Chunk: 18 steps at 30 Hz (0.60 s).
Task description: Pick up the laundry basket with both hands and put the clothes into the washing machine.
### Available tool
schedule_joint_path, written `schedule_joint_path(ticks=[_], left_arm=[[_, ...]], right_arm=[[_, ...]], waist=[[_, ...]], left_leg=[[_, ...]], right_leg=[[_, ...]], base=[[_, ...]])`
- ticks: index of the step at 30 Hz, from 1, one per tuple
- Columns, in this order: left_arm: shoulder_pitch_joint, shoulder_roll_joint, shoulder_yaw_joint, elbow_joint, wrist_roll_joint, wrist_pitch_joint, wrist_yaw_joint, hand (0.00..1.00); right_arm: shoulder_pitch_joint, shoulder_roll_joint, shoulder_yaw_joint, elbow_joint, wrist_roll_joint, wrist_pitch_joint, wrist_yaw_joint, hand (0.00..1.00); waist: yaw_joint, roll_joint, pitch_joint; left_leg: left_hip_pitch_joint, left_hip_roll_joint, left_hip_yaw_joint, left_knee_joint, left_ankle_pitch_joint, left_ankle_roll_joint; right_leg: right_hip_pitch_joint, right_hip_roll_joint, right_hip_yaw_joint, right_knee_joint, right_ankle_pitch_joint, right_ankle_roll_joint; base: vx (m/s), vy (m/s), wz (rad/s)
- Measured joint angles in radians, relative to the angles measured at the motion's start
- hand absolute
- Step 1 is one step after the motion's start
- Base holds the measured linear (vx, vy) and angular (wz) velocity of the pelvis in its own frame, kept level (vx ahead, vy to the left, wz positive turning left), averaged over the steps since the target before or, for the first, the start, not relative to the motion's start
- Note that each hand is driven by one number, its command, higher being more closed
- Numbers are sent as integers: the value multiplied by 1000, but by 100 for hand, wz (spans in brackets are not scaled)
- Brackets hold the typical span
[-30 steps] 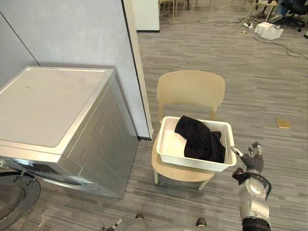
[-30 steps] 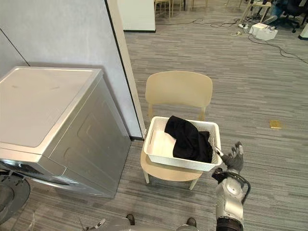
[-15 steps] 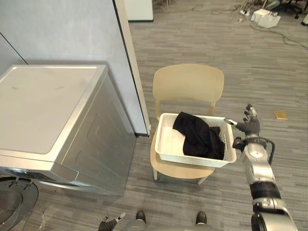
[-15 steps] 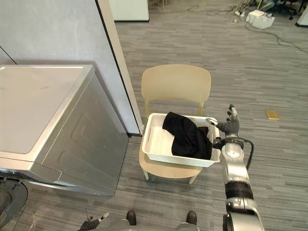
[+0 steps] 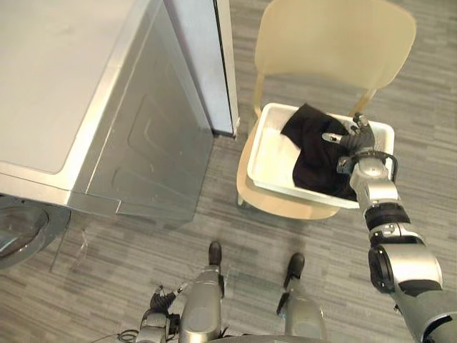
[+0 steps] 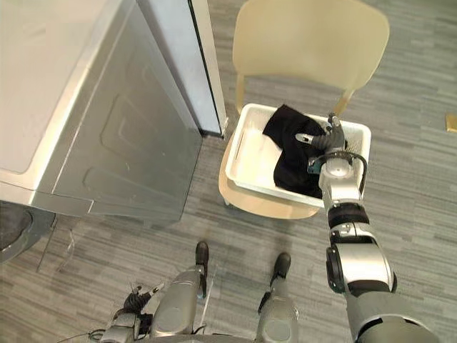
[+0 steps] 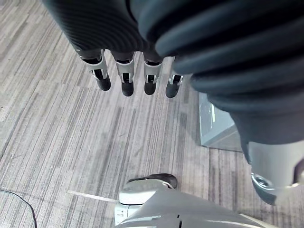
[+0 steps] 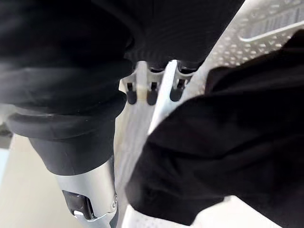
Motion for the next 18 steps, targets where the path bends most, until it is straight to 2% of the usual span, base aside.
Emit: schedule_joint_path(ticks=[5,10,18], left_arm=[[-28,2,-7,-13,-6,-1,22,0],[-66,5,-14,-45,-11,-3,47,0],[-95,20,-66,-78,-11,-18,64,0]], right_arm=[[-79,-1,-1,105,-4,20,-5,0],[-146,-41,-3,196,-75,42,-25,0],[-186,-105,-4,277,-140,53,-29,0]], waist=[[1,-1,44],[-3,3,81],[0,4,101]], left_leg=[[-19,1,2,12,0,0],[-63,-1,-20,34,4,5],[-104,1,-22,47,4,5]], right_leg=[[-18,0,1,11,1,-2],[-40,0,-18,15,2,-3],[-83,-1,-23,32,2,-3]], base=[[-48,17,0],[-16,1,8],[-5,2,0]])
